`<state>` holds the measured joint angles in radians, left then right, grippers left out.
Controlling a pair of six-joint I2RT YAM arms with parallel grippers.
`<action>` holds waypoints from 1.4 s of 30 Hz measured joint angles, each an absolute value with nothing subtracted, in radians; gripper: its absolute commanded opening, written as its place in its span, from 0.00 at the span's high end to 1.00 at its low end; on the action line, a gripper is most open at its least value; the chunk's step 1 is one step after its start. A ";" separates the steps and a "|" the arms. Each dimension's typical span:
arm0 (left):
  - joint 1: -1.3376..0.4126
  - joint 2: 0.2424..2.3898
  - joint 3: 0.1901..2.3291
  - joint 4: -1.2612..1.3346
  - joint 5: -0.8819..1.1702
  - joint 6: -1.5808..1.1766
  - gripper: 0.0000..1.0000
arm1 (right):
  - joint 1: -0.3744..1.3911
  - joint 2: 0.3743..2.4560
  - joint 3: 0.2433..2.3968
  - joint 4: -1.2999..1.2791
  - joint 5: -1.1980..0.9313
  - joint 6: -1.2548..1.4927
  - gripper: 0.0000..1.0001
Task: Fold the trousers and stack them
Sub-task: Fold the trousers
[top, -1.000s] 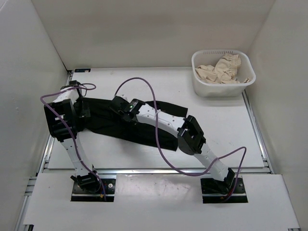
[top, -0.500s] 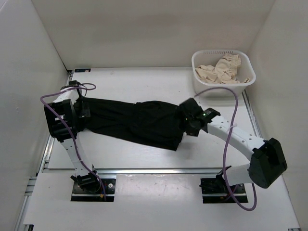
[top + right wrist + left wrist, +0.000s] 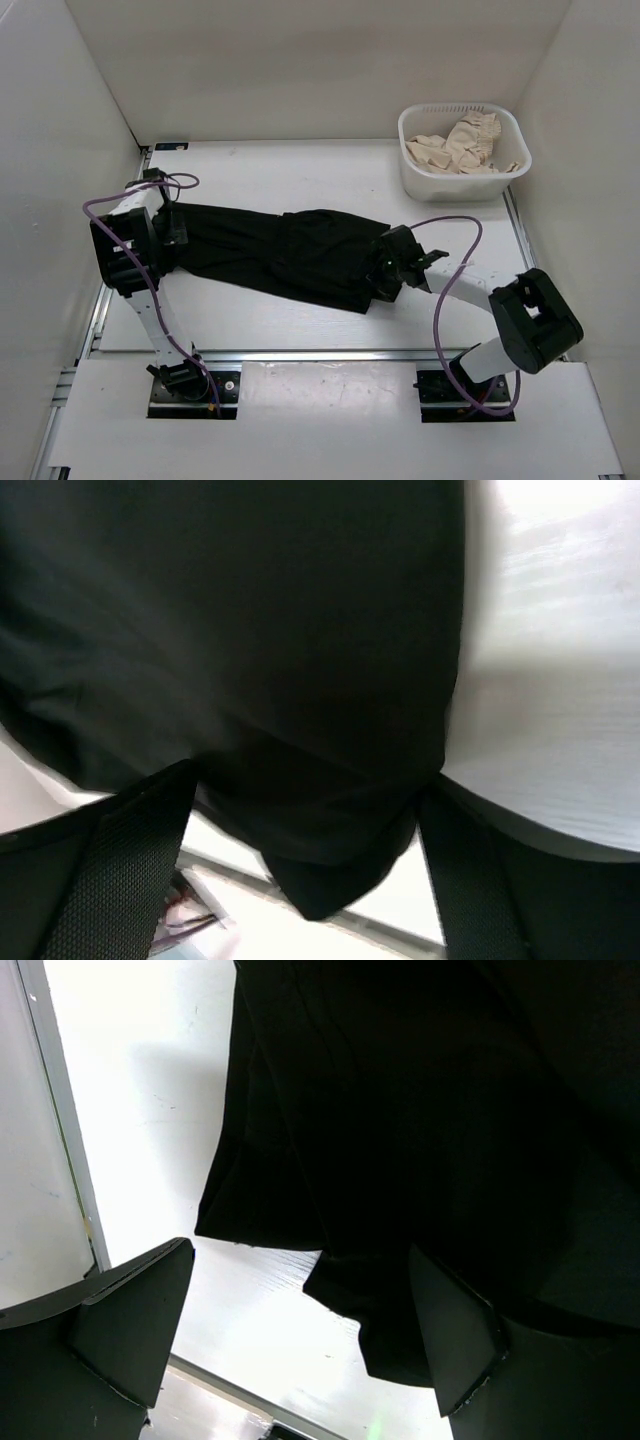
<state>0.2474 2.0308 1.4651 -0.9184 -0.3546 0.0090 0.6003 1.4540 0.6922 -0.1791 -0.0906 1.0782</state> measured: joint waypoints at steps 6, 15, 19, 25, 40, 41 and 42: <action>0.257 2.014 1.446 -0.916 -0.344 0.007 0.00 | 0.542 1.523 0.640 -0.078 -0.167 1.124 1.00; 0.254 1.976 1.485 -1.051 -0.201 0.006 0.00 | 0.096 1.174 0.779 -0.657 -0.056 0.818 1.00; 0.217 1.919 1.520 -1.098 -0.119 0.003 0.00 | -0.054 1.184 1.147 -0.992 0.119 0.585 1.00; 0.069 1.885 1.510 -1.138 -0.064 0.002 0.00 | 0.210 1.423 1.621 -1.218 0.233 0.411 1.00; -0.212 1.898 1.446 -1.151 0.019 0.002 0.00 | 0.818 1.781 1.478 -1.232 0.115 0.623 1.00; -0.211 1.900 1.446 -1.151 0.019 0.002 0.00 | 0.810 1.803 1.493 -1.224 0.113 0.637 1.00; -0.210 1.902 1.446 -1.151 0.019 0.002 0.00 | 0.805 1.831 1.519 -1.217 0.113 0.648 1.00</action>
<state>-0.2104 1.9022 1.4464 -1.1507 0.0185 0.0017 0.8055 1.8309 1.5188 -1.2167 0.1135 0.6483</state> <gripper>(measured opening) 0.998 0.027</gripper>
